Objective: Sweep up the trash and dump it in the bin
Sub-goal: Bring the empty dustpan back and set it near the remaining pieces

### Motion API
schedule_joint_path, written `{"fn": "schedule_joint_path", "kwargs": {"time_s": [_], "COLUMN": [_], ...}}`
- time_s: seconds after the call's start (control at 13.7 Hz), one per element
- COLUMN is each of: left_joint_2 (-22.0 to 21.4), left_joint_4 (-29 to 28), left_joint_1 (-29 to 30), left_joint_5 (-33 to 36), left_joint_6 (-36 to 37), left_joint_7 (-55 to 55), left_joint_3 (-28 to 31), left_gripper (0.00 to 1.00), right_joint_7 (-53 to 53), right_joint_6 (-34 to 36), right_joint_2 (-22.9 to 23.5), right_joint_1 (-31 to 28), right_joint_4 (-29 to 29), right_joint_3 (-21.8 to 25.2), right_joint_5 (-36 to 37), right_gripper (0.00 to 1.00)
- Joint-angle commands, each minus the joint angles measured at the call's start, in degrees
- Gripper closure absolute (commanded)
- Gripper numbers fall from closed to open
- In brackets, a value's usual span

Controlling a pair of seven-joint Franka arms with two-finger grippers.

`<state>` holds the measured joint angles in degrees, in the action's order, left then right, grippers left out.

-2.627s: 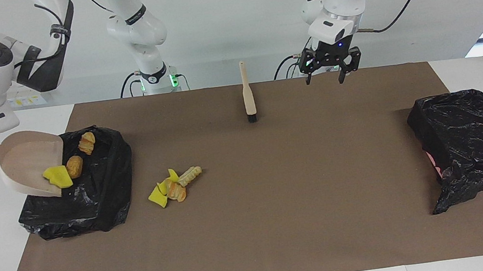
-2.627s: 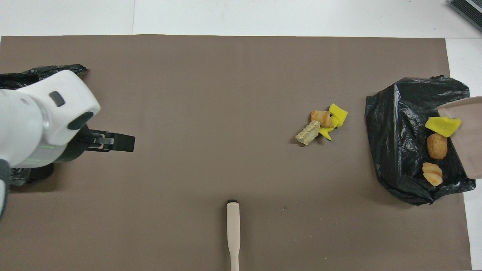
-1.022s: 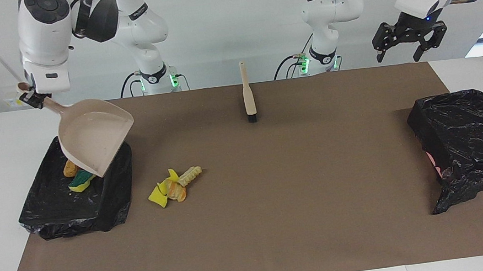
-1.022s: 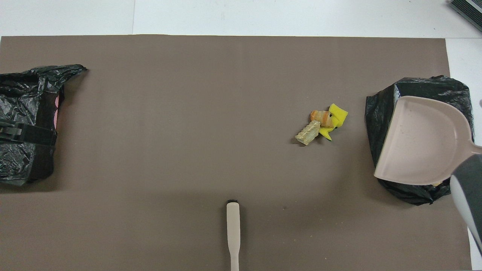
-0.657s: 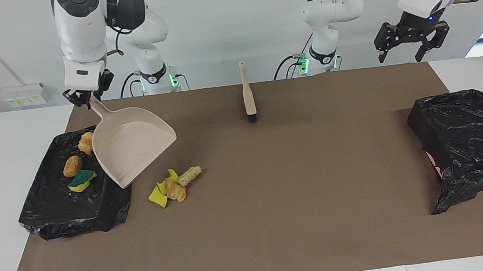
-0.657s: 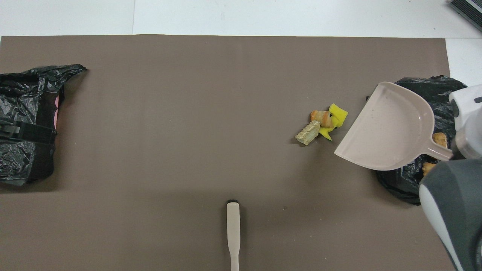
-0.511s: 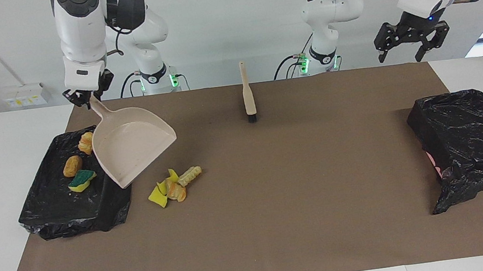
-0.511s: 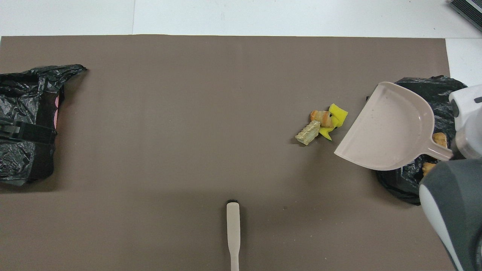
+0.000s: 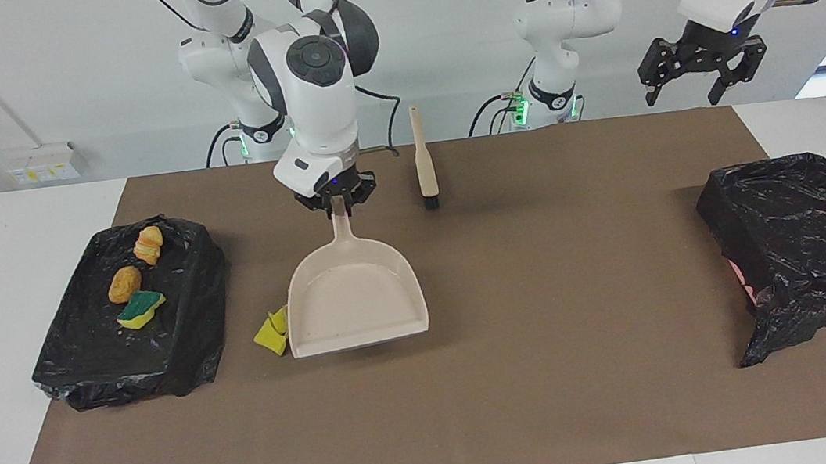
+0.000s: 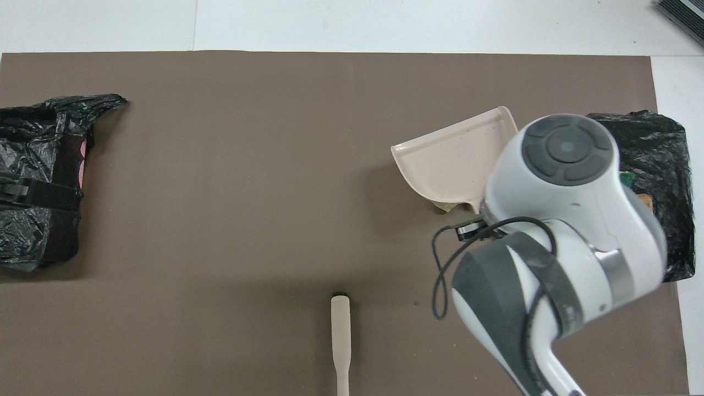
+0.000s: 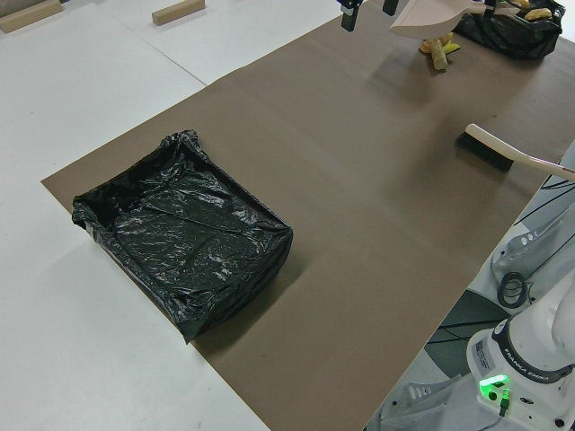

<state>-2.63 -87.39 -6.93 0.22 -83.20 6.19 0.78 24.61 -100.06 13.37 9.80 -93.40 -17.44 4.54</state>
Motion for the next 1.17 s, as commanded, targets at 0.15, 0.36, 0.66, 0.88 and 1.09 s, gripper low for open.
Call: {"fn": "schedule_joint_path", "kwargs": {"time_s": [0.15,0.36,0.66,0.88,1.09], "left_joint_2": [4.6,4.0,1.5,1.6,1.6], "left_joint_4": [6.0,5.3,1.4,1.5,1.7], "left_joint_1": [0.3,0.4,0.3,0.4,0.4], "left_joint_5": [-1.5,-1.8,-1.8,-1.8,-1.7], "left_joint_6": [1.5,1.1,0.7,0.7,0.8], "left_joint_7": [0.7,0.8,1.0,0.0,-0.2], "left_joint_3": [0.2,0.4,0.5,0.6,0.6], "left_gripper": [0.00,0.00,0.00,0.00,0.00], "right_joint_7": [6.0,11.5,11.9,12.0,12.0], "right_joint_6": [-12.5,-17.0,-17.8,-20.3,-20.6], "right_joint_2": [10.2,16.1,16.2,16.2,16.2], "right_joint_1": [5.8,10.0,10.8,10.4,10.1], "right_joint_4": [4.1,6.7,6.2,4.5,3.8], "right_joint_3": [0.3,0.5,0.5,0.4,0.4], "right_joint_5": [-1.5,-0.7,-0.7,-0.8,-1.0], "right_gripper": [1.00,1.00,1.00,1.00,0.99]}}
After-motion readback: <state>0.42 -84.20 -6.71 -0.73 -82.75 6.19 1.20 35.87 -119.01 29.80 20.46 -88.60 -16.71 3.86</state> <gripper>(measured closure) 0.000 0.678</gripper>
